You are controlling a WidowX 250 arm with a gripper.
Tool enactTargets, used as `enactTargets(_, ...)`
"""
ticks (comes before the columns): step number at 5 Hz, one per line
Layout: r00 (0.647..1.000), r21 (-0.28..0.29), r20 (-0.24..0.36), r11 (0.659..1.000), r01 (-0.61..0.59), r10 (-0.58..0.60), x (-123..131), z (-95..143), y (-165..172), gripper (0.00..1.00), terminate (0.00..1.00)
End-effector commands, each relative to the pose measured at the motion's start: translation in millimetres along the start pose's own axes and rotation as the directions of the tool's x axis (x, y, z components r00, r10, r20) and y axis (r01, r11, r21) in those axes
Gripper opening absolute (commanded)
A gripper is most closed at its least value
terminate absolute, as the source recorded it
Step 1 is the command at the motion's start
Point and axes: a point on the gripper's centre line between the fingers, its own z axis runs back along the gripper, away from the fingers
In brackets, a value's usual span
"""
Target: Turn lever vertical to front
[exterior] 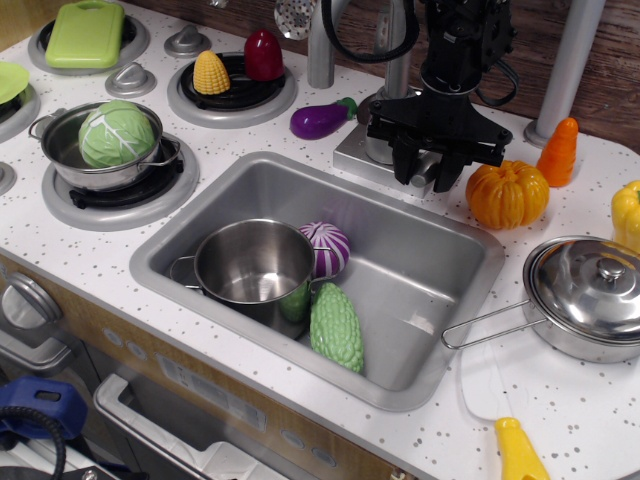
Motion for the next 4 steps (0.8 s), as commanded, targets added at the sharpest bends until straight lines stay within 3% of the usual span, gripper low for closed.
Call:
enactTargets(1,0.999,-0.012,0.014,0.999,0.046,-0.046,6.0,23.7,-9.7,1.0,0.0)
enactTargets(3,0.983,0.105,-0.016,0.977,0.184,-0.183,11.8,46.7,-3.0,1.0,0.0)
enactTargets(4,0.969,0.104,-0.004,0.963,0.247,-0.248,13.5,48.1,-0.1,1.0,0.0)
